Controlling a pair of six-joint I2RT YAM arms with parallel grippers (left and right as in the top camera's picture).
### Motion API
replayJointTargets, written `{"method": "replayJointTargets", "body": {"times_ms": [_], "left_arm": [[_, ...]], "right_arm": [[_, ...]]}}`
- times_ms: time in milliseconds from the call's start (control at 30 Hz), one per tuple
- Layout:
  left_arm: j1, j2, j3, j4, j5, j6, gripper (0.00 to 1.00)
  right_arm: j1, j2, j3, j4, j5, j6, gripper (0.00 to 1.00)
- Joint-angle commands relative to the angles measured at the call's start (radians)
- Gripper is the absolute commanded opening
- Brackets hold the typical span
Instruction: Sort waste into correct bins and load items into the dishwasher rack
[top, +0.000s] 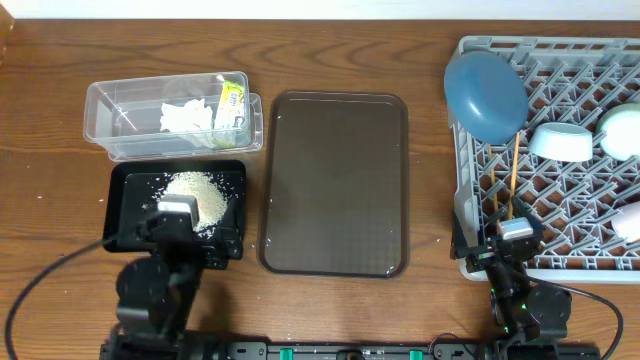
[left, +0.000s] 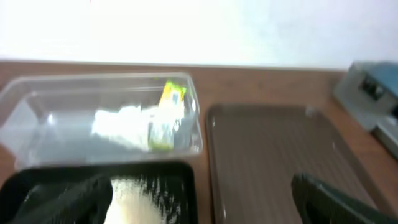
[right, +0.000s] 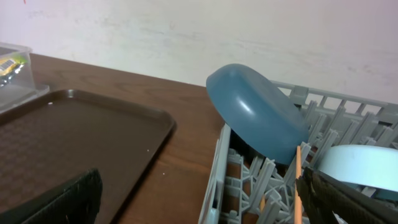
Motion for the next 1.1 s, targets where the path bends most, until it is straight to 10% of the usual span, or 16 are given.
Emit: {"method": "replayJointTargets", "body": {"times_ms": [0,500,1067], "left_arm": [[0.004,-0.094,-0.103,0.100,0.000,0.014,0.95],[0.004,-0.288,-0.486,0.739,0.069,0.014,0.95],[0.004,-0.289,-0.483,0.315,0.021,0.029,0.95]], "right_arm": [[0.005,-0.006,-0.001,-0.005,-0.005,-0.007,0.99],[0.005,-0.006,-0.001,-0.005,-0.005,-0.007,0.99],[0.005,-0.006,-0.001,-0.005,-0.005,-0.007,0.99]]}}
